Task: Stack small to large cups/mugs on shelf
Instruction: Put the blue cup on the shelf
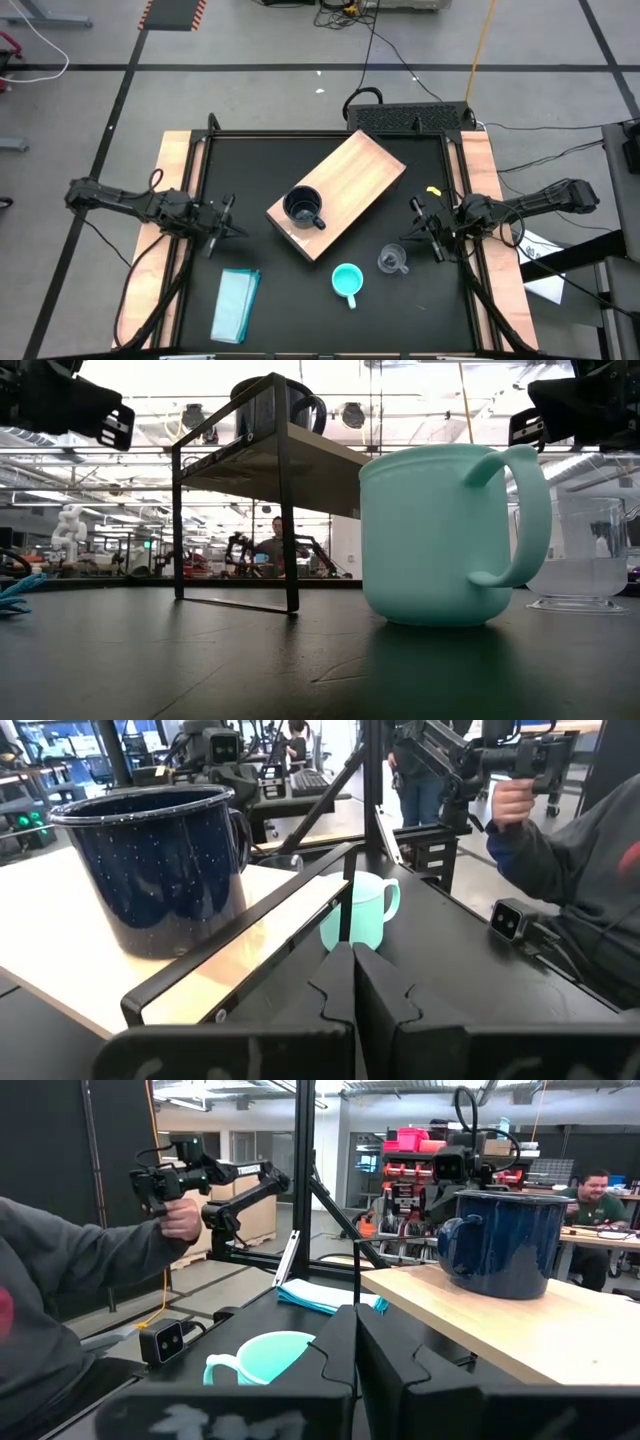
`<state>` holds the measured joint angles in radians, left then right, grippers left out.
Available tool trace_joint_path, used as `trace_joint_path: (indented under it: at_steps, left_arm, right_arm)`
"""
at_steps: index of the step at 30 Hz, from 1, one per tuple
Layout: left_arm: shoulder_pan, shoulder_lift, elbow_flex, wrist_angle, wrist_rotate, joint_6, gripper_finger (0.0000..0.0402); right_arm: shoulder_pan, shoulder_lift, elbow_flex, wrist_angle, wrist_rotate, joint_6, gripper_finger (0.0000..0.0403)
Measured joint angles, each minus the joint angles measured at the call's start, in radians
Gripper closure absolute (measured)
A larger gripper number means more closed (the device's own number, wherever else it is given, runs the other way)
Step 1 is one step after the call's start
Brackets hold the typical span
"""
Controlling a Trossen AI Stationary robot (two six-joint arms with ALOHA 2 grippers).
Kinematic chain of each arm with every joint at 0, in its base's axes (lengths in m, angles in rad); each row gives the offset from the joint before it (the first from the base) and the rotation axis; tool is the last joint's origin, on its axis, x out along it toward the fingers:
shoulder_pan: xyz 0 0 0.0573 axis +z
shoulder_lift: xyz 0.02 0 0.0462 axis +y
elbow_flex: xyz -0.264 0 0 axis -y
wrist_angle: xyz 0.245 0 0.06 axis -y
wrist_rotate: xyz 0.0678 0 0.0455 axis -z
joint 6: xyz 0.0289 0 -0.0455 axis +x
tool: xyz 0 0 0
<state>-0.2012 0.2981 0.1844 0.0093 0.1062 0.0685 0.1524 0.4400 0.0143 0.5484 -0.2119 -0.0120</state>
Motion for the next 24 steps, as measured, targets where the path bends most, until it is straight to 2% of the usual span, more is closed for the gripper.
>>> trace_joint_path:
  at_steps: [9,24]
  left_arm:
    - [0.000,-0.046,-0.043,-0.005,-0.001,0.018,0.0401]
    - [0.000,-0.046,-0.063,0.002,-0.010,0.004,0.0401]
  right_arm:
    - [0.000,0.000,0.000,0.000,0.000,0.000,0.0403]
    - [0.000,0.000,0.000,0.000,0.000,0.000,0.0403]
